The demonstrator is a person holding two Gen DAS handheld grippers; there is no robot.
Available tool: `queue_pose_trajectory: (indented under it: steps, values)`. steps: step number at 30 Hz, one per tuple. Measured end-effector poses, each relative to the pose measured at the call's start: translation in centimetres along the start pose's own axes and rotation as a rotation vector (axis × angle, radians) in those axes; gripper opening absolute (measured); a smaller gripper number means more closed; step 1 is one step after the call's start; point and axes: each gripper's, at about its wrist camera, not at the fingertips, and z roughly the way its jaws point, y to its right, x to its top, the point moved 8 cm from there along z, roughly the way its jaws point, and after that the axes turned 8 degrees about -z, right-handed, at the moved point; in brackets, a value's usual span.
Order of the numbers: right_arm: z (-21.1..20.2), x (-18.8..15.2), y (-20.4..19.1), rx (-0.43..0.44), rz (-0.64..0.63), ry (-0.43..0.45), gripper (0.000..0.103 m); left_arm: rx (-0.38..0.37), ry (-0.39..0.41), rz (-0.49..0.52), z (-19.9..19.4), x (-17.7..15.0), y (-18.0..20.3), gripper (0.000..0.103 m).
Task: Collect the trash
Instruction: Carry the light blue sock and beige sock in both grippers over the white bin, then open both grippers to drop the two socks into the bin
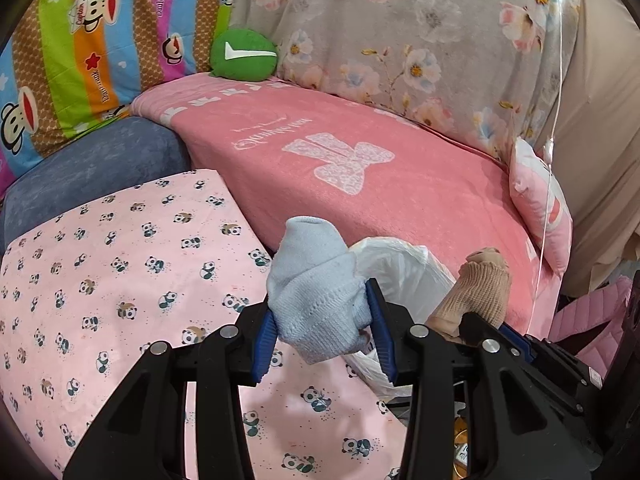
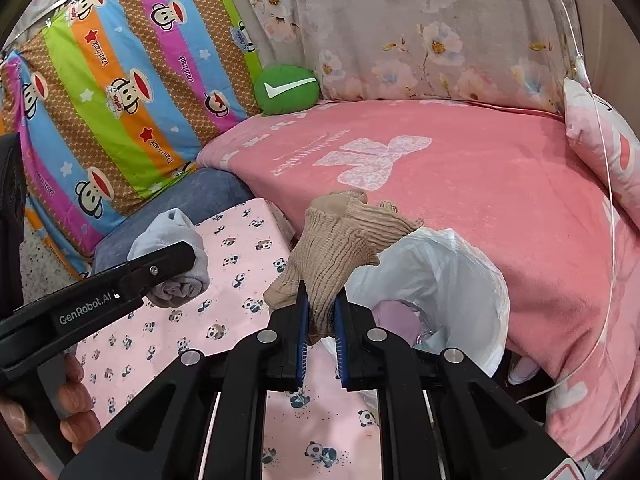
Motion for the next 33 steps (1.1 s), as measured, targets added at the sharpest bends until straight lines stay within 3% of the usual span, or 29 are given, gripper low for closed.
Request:
queue_pose_trajectory:
  steps: [33]
  values:
    - [3.6, -2.8, 10.2, -0.09, 0.12, -0.053, 0.013, -0.104, -0.086, 0.207, 7.2, -2.4, 8.6, 0.042]
